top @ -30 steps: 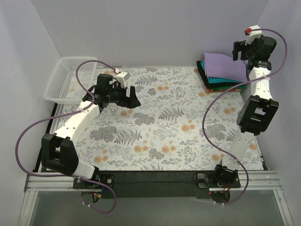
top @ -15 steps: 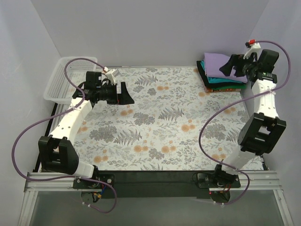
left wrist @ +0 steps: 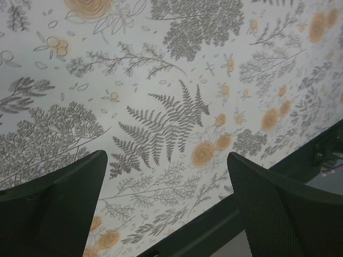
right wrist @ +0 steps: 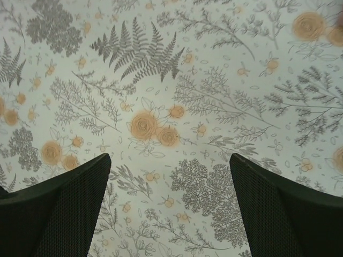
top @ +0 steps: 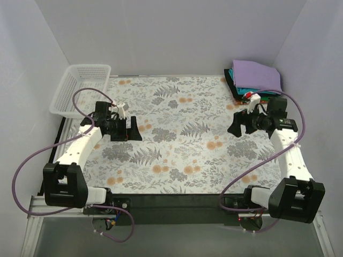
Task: Fold and stack the t-shirts
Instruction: Neatly place the folded tshirt to the corner
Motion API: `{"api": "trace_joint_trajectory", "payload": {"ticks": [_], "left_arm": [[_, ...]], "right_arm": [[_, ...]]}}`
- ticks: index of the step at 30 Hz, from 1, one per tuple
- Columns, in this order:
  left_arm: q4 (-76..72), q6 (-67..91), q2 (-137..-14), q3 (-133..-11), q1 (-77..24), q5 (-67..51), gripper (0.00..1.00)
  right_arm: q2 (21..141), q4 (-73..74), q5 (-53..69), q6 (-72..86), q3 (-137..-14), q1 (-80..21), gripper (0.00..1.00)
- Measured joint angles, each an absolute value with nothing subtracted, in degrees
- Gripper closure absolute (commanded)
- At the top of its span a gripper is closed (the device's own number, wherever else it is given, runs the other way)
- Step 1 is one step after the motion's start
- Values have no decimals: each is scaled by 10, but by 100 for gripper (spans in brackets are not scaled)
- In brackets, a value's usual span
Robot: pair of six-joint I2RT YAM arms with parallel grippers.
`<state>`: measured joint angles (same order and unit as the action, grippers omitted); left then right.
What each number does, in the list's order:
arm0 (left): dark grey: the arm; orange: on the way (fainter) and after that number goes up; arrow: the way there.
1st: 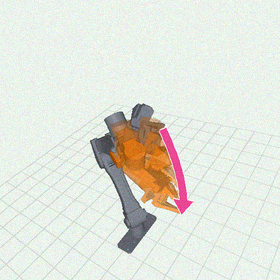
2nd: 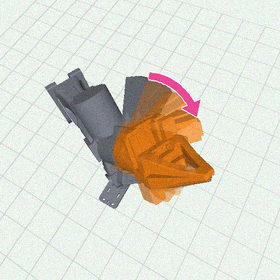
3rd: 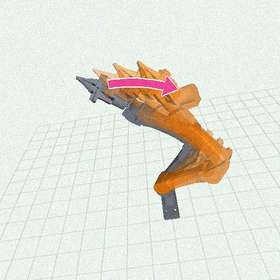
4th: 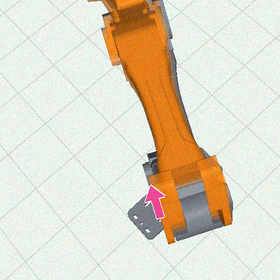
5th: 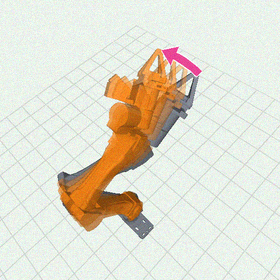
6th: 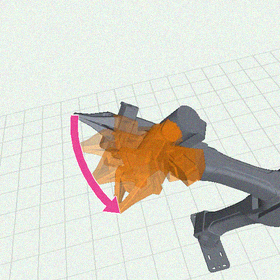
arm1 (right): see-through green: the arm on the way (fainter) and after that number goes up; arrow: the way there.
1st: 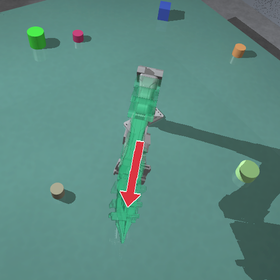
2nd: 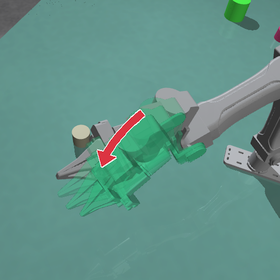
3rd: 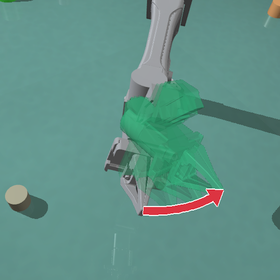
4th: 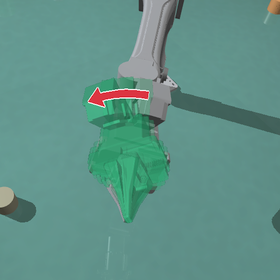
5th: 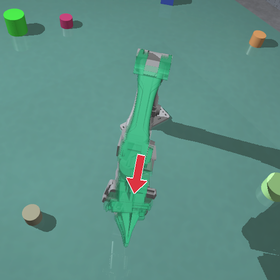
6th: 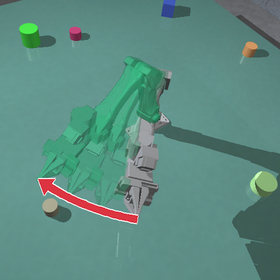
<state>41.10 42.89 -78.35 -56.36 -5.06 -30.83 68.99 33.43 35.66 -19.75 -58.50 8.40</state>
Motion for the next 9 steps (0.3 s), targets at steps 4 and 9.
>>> {"api": "trace_joint_trajectory", "payload": {"ticks": [4,9], "left_arm": [[416,417,-734,-533,-51,-263,5],[411,411,-679,-528,-51,-236,4]], "right_arm": [[657,354,330,-225,-531,59,2],[616,367,313,-232,-496,51,2]]}}
